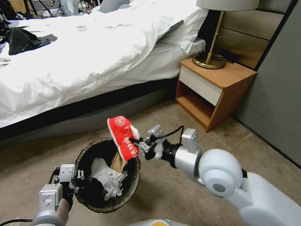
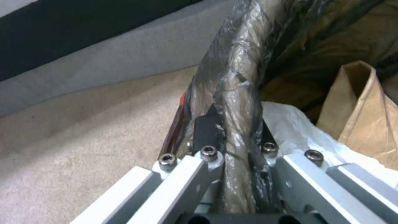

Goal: Pick up the trash bin, then pick up the garbage from the floor and place it into the trash bin.

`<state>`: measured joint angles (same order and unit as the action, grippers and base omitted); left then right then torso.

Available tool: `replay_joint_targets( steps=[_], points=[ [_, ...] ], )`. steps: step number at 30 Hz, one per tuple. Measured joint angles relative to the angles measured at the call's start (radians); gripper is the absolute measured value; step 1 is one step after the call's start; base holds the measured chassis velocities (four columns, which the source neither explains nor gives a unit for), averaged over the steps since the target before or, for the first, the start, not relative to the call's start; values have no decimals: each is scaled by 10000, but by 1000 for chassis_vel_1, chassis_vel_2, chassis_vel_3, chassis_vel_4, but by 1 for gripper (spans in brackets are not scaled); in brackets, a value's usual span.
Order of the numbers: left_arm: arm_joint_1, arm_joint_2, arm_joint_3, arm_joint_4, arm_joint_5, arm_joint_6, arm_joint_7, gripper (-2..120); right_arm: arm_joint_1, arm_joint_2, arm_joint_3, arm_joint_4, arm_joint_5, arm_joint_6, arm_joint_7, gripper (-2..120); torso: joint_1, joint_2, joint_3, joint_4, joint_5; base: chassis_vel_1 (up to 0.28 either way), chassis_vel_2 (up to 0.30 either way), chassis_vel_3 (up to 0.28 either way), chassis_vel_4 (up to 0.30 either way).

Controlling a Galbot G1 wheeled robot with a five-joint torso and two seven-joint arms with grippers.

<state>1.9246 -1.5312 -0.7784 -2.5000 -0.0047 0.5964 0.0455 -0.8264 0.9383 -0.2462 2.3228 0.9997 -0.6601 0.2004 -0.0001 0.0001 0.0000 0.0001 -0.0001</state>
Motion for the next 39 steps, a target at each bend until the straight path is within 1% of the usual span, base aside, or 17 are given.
replay_joint_targets(
  steps=[1,4,5,7,21,22,24,25,26,29,30,32,33,34,36,37,39],
  points=[
    [0,0,0,0,0,0,0,1,0,0,0,0,0,0,0,0,0,0,0,0,0,0,0,0,0],
    [-1,-35,7,0,22,2,3,1,272,162,-594,-218,-6,-21,188,0,-1,0,0,-1,0,0,0,0,0],
    [-1,-35,7,0,22,2,3,1,272,162,-594,-218,-6,-21,188,0,-1,0,0,-1,0,0,0,0,0],
    [3,-52,12,0,33,5,7,1,434,322,-961,-451,-18,-24,402,0,0,-1,0,0,0,0,0,0,0],
    [-12,-50,-13,0,25,21,14,1,707,741,-2026,-1112,-47,-359,1000,0,1,-1,0,0,1,0,0,0,0],
    [-14,-50,-13,0,21,23,15,1,721,774,-2073,-1121,-46,-472,1055,3,0,0,0,-1,1,0,0,0,0],
    [-15,-50,-17,0,4,25,18,1,761,826,-2224,-1117,-18,-640,1208,12,1,0,0,-1,1,0,0,0,0],
    [-15,-50,-17,0,4,25,18,1,761,826,-2224,-1117,-18,-640,1208,12,1,0,0,-1,1,0,0,0,0],
    [-17,-51,-16,0,0,25,20,1,774,852,-2307,-1109,-2,-681,1329,17,1,0,0,-1,0,0,0,0,0],
    [-20,-60,-12,0,-2,27,24,1,795,958,-2595,-1089,199,-750,1975,30,1,-1,0,-1,1,0,0,0,0],
    [-20,-60,-12,0,-2,27,24,1,795,958,-2595,-1089,199,-750,1975,30,1,-1,0,-1,1,0,0,0,0],
    [-15,-56,-14,0,-2,27,25,1,795,1030,-2686,-1086,271,-752,2285,40,1,0,0,-1,1,0,0,0,0],
    [-15,-56,-14,0,-2,27,25,1,795,1030,-2686,-1086,271,-752,2285,40,1,0,0,-1,1,0,0,0,0],
    [-12,-54,-16,0,-2,27,24,1,801,1040,-2696,-1069,318,-753,2368,43,0,0,0,-1,2,0,0,0,0],
    [-12,-52,-17,0,-3,28,26,1,866,1042,-2696,-989,444,-774,2526,57,0,0,0,-1,1,0,0,0,0],
    [-12,-52,-17,0,-3,28,26,1,866,1042,-2696,-989,444,-774,2526,57,0,0,0,-1,1,0,0,0,0],
    [-18,-54,-13,0,-5,28,26,1,895,1040,-2660,-958,511,-775,2595,65,0,0,0,0,1,0,0,0,0]
  ],
)
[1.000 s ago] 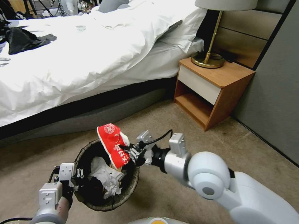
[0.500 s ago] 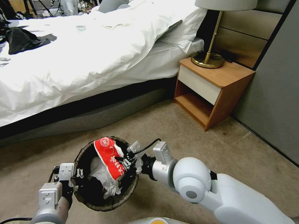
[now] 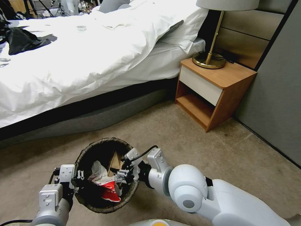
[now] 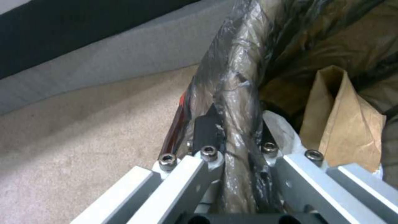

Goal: Pick up the trash bin, then pick up the garbage from the floor and place it into the trash bin.

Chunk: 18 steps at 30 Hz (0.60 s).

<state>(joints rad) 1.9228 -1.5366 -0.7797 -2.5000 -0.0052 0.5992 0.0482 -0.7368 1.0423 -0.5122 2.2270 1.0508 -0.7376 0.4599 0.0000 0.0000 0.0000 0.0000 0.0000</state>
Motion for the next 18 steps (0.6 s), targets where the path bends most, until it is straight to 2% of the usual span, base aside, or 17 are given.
replay_joint_targets(
  steps=[1,3,5,6,7,9,13,15,16,18],
  points=[
    [0,0,0,0,0,0,0,1,0,0,0,0,0,0,0,65,0,0,0,0,0,0,0,0,0],
    [-5,0,2,0,-1,0,0,1,14,25,117,62,112,0,38,78,1,0,0,-1,0,0,0,0,0],
    [-6,0,3,0,-1,0,0,1,23,34,148,75,132,-1,47,79,0,0,0,-1,0,0,0,0,0],
    [-8,0,5,0,-3,3,-1,1,41,50,239,115,159,0,53,88,0,0,0,0,0,0,0,0,0],
    [-8,0,5,0,-3,3,-1,1,41,50,239,115,159,0,53,88,0,0,0,0,0,0,0,0,0],
    [-14,-4,6,0,-5,10,-3,1,57,53,521,281,178,1,53,96,0,0,0,0,0,0,0,0,0],
    [-21,-5,0,0,-23,17,-3,1,-34,-35,1114,618,166,271,-105,100,0,0,0,1,0,0,0,0,0],
    [-27,2,-19,0,-45,25,-7,1,-309,-313,1750,930,-202,859,-655,100,1,0,0,0,0,0,0,0,0],
    [-27,2,-19,0,-45,25,-7,1,-309,-313,1750,930,-202,859,-655,100,1,0,0,0,0,0,0,0,0],
    [-37,13,-28,0,-55,27,-8,1,-598,-561,2144,1122,-749,1459,-964,100,0,0,0,-2,2,0,0,0,0]
  ],
)
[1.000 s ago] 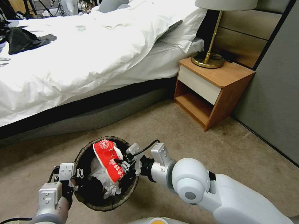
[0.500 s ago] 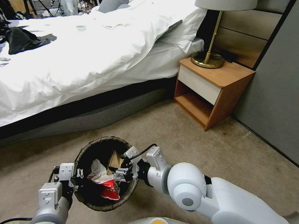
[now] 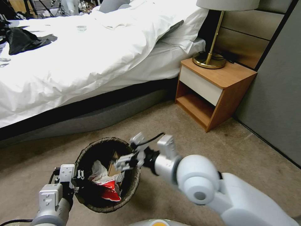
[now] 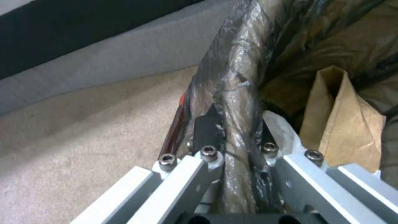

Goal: Pick up the trash bin, then pick up the garbage from the floor and place it into the trash bin.

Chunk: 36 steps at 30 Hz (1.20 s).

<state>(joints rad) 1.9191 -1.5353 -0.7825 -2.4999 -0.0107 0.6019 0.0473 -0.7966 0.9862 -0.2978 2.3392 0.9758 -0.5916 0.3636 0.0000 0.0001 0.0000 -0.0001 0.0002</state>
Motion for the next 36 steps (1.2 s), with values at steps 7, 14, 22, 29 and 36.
replay_joint_targets(
  steps=[7,14,22,29,36],
  points=[
    [-55,22,0,0,-21,1,-8,1,-2072,-445,2009,100,-3406,1905,-1086,100,0,0,0,2,1,0,0,0,0],
    [-102,78,-4,0,-56,1,-9,1,-4926,175,5333,-125,-5369,3181,-1248,100,0,-1,-1,2,-1,0,0,0,0],
    [-152,107,-3,0,-129,0,4,1,-6948,1155,7250,-258,-7012,4219,-2013,100,1,-1,0,1,-1,0,0,0,0],
    [-345,123,-83,0,-161,121,26,1,-9812,2456,8171,-440,-8772,6339,-2083,100,-1,-1,-1,1,-1,0,0,0,0],
    [-433,123,-92,0,-130,182,87,1,-10639,2527,8223,-389,-8987,7078,-1497,100,0,-1,-1,1,-2,0,0,0,0]
  ],
)
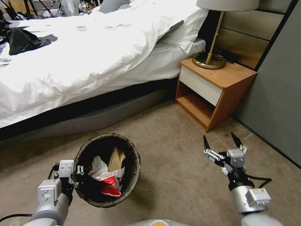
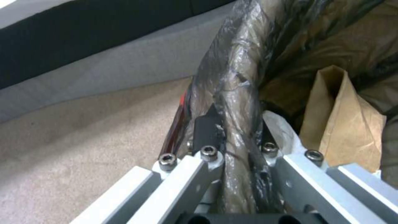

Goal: Pick up the trash bin, then pick up the garbage from the floor and place it into the trash bin.

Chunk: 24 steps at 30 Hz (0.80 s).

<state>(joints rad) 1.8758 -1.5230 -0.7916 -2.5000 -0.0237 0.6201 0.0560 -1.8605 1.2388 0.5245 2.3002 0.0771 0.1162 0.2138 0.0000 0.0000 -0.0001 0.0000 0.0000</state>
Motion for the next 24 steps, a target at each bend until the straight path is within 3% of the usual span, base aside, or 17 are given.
replay_joint_targets(
  steps=[24],
  points=[
    [-215,-88,25,0,-20,57,236,1,-344,580,286,14,38,269,168,100,-1,0,1,0,0,78,68,69,71]
  ],
)
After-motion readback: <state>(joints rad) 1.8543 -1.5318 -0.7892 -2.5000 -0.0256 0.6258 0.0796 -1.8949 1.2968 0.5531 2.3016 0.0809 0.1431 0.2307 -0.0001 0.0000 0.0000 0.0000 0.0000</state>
